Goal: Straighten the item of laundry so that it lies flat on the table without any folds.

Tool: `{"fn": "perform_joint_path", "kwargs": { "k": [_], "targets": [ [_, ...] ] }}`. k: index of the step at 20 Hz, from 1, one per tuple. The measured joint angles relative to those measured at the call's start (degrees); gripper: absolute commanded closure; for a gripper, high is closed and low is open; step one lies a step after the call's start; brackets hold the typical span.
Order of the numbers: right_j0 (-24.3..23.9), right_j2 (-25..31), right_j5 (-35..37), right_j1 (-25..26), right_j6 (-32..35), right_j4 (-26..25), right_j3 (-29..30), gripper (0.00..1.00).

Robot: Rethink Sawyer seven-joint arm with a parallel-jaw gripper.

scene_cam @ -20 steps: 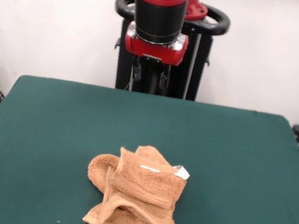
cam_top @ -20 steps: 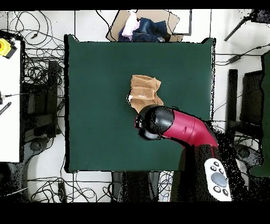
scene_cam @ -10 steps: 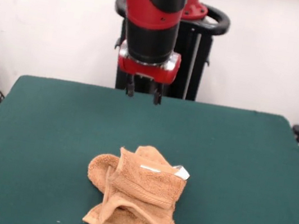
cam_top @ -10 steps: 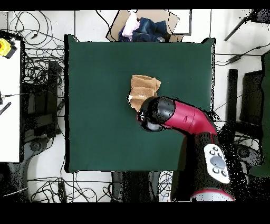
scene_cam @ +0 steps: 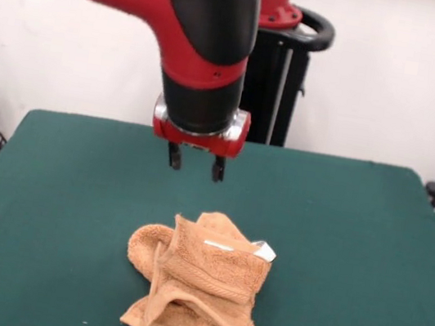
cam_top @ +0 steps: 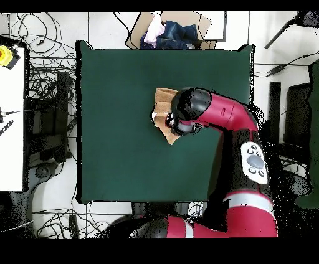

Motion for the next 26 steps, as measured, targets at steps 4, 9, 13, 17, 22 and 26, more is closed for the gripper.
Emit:
{"fn": "perform_joint_path", "kwargs": {
  "k": [4,9,13,17,22,26],
  "targets": [
    [0.7,0.0,4.1,3.0,0.0,0.0,-7.0,0.0],
    [0.8,0.0,4.2,4.5,0.0,-0.1,-10.7,0.0],
    [0.8,0.0,4.3,5.6,0.0,0.0,-13.7,0.0],
    [0.8,0.0,4.3,6.6,0.0,0.0,-16.0,0.0],
    [0.9,0.0,4.3,7.2,0.0,0.0,-17.2,0.0],
    [1.3,0.0,4.2,7.3,0.0,-0.1,-17.4,0.0]
  ]
}}
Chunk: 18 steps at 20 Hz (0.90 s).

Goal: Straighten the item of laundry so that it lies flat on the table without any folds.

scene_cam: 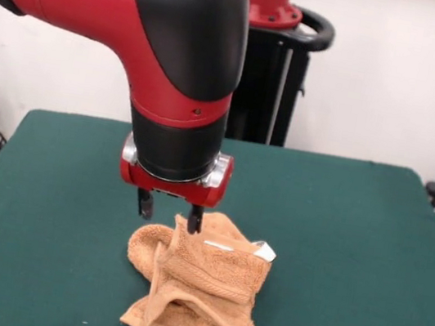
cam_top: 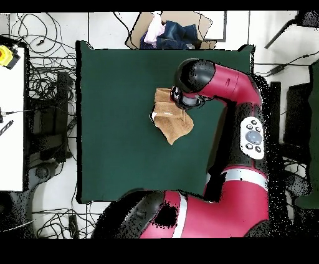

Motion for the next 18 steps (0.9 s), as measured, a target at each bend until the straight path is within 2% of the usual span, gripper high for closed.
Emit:
{"fn": "perform_joint_path", "kwargs": {
  "k": [11,18],
  "targets": [
    [2.2,0.0,-6.0,0.4,0.0,-0.2,-0.1,0.0],
    [2.6,0.0,-6.8,2.0,0.0,-0.3,-1.0,0.0]
  ]
}}
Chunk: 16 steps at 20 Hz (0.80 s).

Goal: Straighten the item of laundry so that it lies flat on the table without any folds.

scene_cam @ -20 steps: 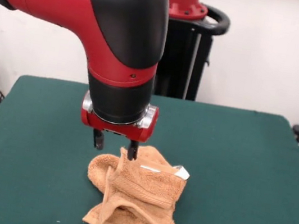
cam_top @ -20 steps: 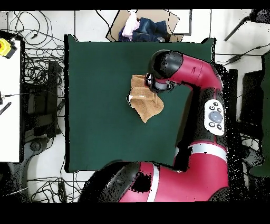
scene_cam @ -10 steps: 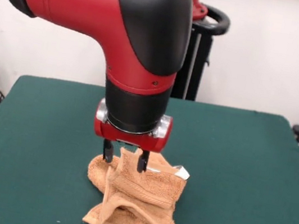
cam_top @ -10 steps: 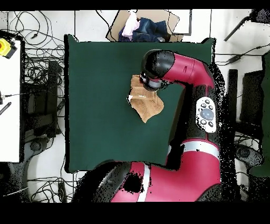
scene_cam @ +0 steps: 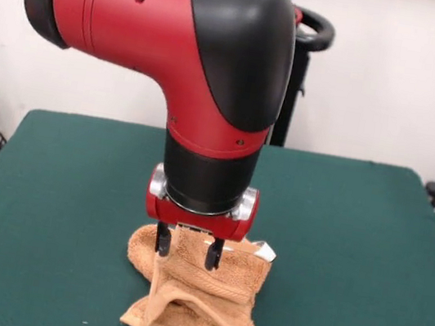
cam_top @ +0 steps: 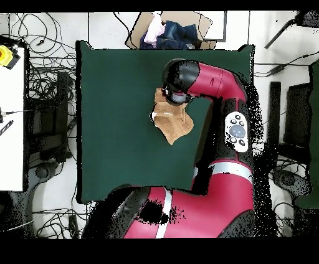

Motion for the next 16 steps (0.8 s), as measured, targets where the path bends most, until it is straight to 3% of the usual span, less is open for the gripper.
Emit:
{"fn": "perform_joint_path", "kwargs": {
  "k": [16],
  "targets": [
    [0.0,0.0,0.0,1.6,0.0,-0.1,-1.7,0.0]
  ]
}}
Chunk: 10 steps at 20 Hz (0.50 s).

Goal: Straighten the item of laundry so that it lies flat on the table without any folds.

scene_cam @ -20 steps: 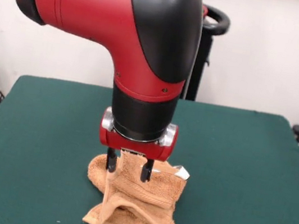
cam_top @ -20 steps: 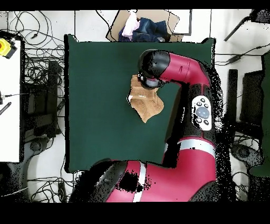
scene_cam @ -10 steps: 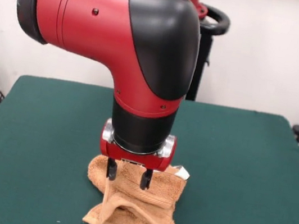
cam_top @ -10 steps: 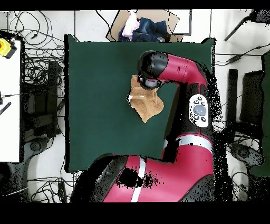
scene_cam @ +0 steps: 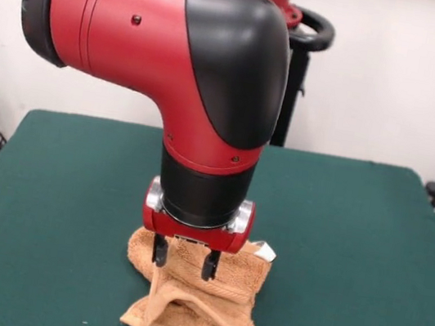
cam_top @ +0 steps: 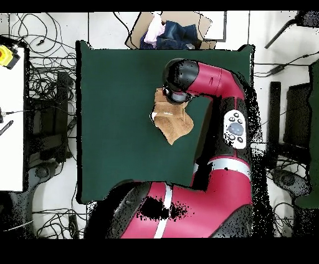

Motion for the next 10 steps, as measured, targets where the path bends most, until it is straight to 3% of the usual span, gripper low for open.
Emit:
{"fn": "perform_joint_path", "kwargs": {
  "k": [10],
  "targets": [
    [-0.4,0.0,0.0,-3.2,0.0,0.0,1.1,0.0]
  ]
}}
